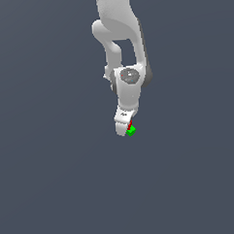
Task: Stack the red cube on top of the green cube.
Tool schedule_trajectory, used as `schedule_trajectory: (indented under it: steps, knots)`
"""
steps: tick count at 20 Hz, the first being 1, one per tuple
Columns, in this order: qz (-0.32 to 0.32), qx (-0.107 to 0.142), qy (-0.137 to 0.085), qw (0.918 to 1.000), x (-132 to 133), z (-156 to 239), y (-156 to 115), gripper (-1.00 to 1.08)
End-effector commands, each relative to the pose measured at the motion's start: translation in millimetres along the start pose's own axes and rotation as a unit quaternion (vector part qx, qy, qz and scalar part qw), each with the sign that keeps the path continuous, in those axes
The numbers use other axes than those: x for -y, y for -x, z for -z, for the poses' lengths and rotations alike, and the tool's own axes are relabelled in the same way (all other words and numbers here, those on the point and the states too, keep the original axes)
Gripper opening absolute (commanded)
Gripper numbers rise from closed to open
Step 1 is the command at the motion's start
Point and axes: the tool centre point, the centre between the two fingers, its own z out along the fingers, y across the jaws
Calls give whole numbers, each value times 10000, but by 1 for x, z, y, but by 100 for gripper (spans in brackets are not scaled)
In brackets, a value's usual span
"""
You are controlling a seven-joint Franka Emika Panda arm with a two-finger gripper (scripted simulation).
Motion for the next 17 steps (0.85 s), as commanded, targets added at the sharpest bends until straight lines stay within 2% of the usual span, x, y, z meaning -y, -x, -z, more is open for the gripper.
schedule_trajectory:
  steps: [1,7,8,17]
  knots:
    - [-6,0,6,10000,1,-7,-11,-100]
    - [-6,0,6,10000,1,-13,-20,-100]
    - [-6,0,6,10000,1,-13,-20,100]
    - [-6,0,6,10000,1,-13,-20,100]
